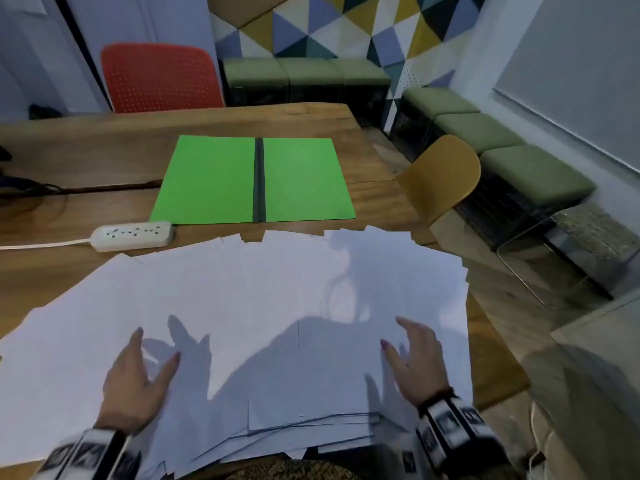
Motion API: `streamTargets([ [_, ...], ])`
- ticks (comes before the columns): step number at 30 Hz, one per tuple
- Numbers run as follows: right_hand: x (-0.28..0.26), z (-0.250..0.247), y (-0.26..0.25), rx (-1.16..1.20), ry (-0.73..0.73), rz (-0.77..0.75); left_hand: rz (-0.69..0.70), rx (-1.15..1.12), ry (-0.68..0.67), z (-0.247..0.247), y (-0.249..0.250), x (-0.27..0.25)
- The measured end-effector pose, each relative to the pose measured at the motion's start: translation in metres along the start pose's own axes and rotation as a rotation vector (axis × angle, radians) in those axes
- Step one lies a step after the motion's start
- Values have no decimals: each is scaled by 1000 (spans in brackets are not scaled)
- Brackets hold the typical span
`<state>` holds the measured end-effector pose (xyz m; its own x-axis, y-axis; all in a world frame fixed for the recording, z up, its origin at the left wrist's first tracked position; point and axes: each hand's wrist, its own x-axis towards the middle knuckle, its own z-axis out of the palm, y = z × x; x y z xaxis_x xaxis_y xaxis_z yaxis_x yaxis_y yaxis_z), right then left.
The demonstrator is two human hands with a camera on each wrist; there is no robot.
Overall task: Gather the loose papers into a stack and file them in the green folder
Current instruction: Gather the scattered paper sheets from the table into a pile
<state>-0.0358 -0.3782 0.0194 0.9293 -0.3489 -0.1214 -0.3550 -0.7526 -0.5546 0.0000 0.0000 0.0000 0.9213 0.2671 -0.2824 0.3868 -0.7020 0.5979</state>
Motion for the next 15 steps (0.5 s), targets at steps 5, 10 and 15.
streamTargets([
  [5,37,34,-17,-294,-306,283,-242,122,-41,34,47,7],
  [10,28,57,-33,-418,-438,104,55,308,-255,62,65,9],
  [15,37,48,-31,-370,-344,15,60,143,-188,61,62,15],
])
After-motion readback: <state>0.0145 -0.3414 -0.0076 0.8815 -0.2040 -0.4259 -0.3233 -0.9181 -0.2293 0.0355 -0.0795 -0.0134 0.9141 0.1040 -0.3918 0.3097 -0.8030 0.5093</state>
